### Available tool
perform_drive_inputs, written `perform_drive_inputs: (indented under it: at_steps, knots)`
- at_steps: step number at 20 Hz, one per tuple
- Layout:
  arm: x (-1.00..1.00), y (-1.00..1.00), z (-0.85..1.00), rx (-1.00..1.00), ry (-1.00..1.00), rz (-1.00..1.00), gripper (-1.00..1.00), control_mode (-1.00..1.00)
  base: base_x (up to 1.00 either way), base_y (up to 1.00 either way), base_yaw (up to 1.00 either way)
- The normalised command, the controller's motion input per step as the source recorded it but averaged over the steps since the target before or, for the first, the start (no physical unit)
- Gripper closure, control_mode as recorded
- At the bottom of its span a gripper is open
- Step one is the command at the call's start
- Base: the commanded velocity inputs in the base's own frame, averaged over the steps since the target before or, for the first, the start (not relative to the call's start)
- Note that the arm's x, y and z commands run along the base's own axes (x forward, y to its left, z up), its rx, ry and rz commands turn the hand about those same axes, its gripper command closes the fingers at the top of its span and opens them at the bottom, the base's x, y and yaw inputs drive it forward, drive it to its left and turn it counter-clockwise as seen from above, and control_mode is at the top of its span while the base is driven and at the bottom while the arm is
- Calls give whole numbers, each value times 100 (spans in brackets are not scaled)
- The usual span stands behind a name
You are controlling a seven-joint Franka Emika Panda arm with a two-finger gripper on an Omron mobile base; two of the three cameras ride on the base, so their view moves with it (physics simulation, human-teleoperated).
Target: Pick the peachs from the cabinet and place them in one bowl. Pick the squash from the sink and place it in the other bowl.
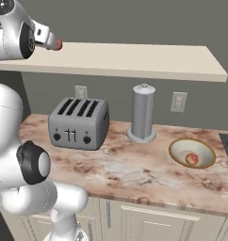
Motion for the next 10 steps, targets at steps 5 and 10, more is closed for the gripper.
perform_drive_inputs:
  at_steps: [5,10]
  knots:
    - [10,2,0,-1,5,0,-100,-100,0,0,0]
    - [14,0,-23,-5,-4,0,-100,-100,0,0,0]
